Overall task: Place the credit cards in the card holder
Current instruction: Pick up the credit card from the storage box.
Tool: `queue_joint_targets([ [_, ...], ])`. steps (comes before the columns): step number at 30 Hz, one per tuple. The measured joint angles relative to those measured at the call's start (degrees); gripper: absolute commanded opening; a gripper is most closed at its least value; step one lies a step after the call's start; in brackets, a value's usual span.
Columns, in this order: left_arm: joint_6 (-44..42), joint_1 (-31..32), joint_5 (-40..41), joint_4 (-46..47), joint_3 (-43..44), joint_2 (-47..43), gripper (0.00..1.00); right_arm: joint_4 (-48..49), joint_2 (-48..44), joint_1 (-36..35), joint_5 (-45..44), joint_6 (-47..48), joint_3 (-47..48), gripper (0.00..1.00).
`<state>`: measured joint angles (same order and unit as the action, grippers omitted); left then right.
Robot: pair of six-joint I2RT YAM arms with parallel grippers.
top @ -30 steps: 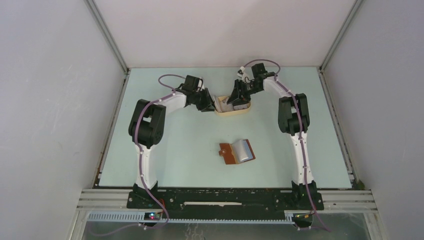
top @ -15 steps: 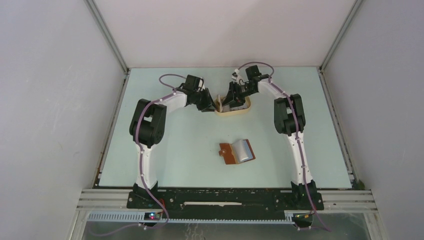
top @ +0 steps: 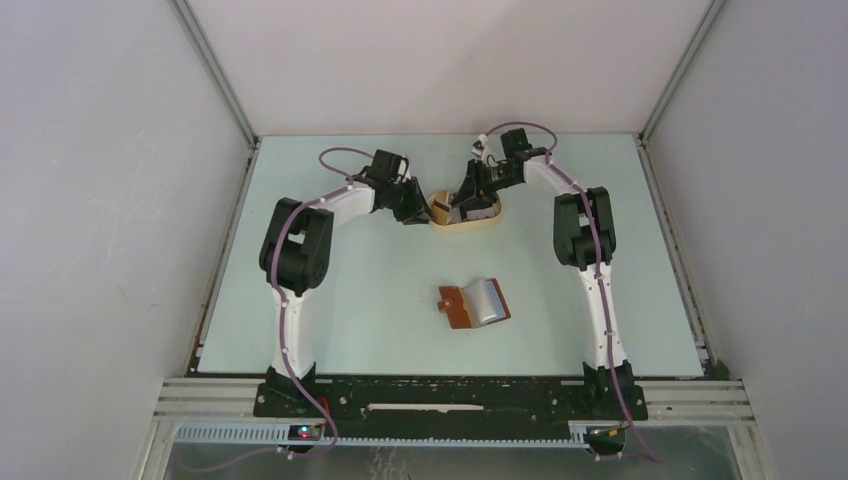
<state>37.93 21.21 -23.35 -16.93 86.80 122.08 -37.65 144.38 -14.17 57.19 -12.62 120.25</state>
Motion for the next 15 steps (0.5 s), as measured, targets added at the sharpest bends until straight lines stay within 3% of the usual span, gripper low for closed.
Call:
queue_joint_targets([
  [15,-0.1,0.0,0.2,0.0,0.0,0.0,0.31,0.5,0.0,1.8,1.0,-0.2,-1.1,0.41],
])
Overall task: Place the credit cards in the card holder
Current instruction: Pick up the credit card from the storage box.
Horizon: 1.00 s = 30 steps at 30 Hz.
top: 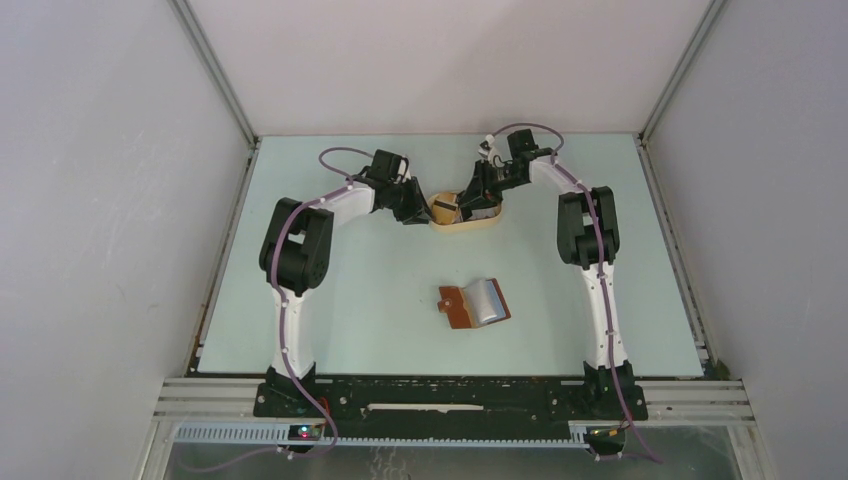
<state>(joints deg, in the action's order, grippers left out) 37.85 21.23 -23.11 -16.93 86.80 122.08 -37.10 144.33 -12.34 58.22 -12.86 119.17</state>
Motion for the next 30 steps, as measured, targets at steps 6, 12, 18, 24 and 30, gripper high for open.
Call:
queue_joint_targets([
  [6,-0.3,0.0,0.0,0.0,0.0,0.0,0.31,-0.8,0.0,0.3,-1.5,0.7,0.0,0.4],
  [12,-0.4,0.0,0.0,0.0,0.0,0.0,0.31,-1.1,-0.7,0.4,-2.9,1.5,-1.1,0.31],
  [18,-0.4,0.0,0.0,0.0,0.0,0.0,0.32,-1.5,-1.6,0.6,-4.5,2.6,-1.8,0.01],
  [24,-0.9,0.0,0.6,0.0,0.0,-0.1,0.37,-2.2,-3.5,0.9,-8.3,3.9,-3.0,0.0],
  [30,-1.8,-0.1,2.2,-0.5,0.0,-2.4,0.44,-3.9,-8.0,1.5,-12.0,6.4,-3.0,0.0],
])
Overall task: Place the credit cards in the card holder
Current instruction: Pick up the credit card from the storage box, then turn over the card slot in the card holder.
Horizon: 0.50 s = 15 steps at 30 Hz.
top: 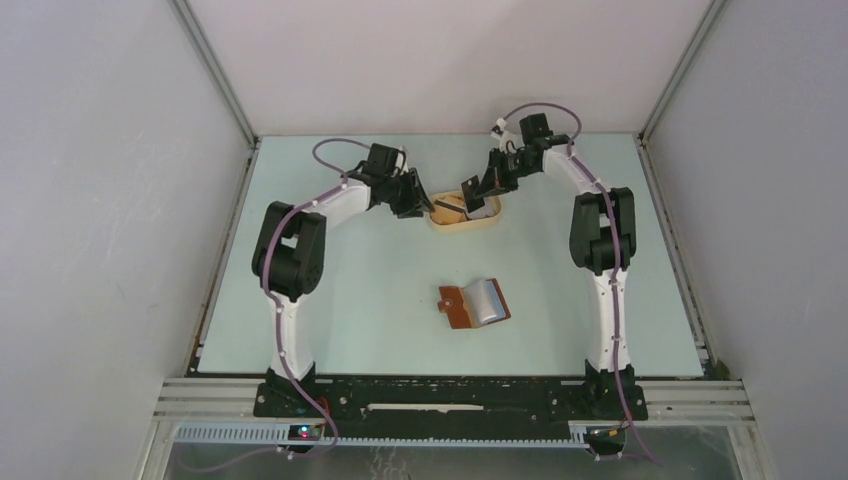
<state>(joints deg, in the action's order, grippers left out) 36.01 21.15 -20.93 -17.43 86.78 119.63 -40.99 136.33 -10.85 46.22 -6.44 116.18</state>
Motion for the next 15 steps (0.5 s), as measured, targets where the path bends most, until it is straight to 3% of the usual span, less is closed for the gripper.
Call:
queue_joint_targets([
  [10,-1.5,-0.3,2.8,0.3,-5.9,-14.4,0.52,-2.8,-6.2,1.0,-2.3,7.1,-0.1,0.0],
  [15,-1.6,0.3,3.6,1.9,-13.2,-24.6,0.54,-4.0,-16.5,1.6,0.7,13.2,-9.7,0.0],
])
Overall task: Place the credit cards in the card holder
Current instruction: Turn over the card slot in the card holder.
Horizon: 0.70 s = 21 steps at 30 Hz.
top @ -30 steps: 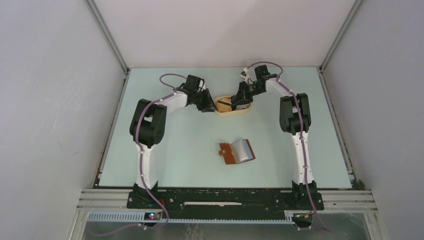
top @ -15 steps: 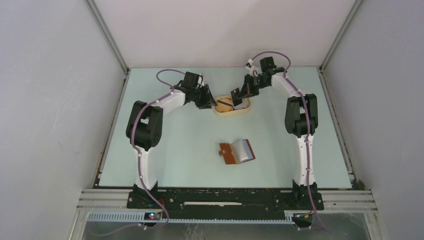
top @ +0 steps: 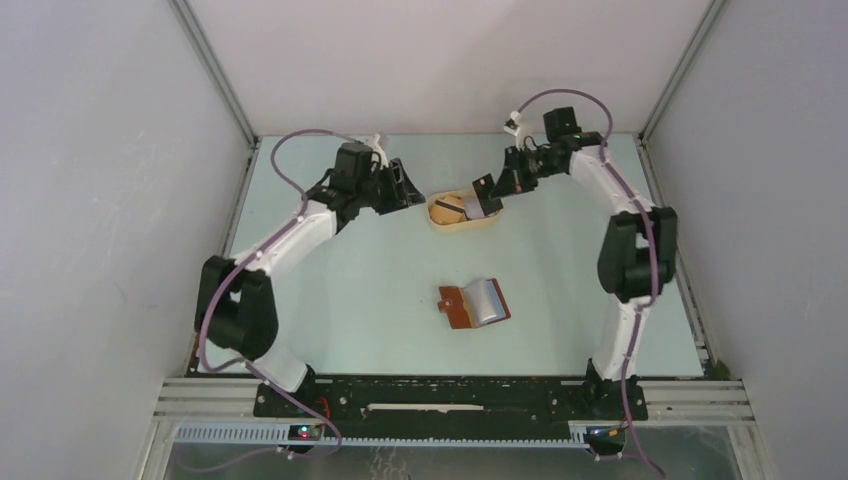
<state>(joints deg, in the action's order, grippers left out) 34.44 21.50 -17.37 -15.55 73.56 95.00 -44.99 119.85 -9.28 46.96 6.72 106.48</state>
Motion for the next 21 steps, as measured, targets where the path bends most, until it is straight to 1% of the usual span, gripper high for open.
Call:
queue_joint_targets([
  [2,0.0,1.3,0.2,2.0,-3.8,-4.9,0.54,-0.4,-7.5,0.4,2.4,2.8,-7.2,0.0],
  [5,0.4,5.0,0.0,5.6,-8.8,-11.2,0.55,-0.3,-19.9,0.7,5.7,6.5,-19.1,0.0],
  [7,0.7,9.2,0.4,9.3,-12.5,-14.9,0.56,0.5,-27.1,1.0,7.1,8.3,-26.7,0.0],
  [10,0.7,16.0,1.2,13.5,-16.1,-16.8,0.56,2.2,-36.9,1.7,8.5,10.0,-39.2,0.0],
  [12,0.7,20.3,2.2,13.9,-16.6,-16.3,0.57,3.3,-40.0,3.0,9.5,9.9,-45.2,0.0],
  [15,1.0,25.0,4.9,14.1,-17.3,-16.1,0.58,6.0,-42.0,6.6,10.4,8.8,-51.3,0.0],
  [17,1.8,27.4,7.3,14.3,-17.5,-15.3,0.59,8.6,-43.0,8.1,10.5,7.4,-54.4,0.0],
  [21,4.2,30.4,13.0,13.2,-17.4,-10.8,0.63,13.2,-43.3,8.2,9.5,4.9,-57.8,0.0],
])
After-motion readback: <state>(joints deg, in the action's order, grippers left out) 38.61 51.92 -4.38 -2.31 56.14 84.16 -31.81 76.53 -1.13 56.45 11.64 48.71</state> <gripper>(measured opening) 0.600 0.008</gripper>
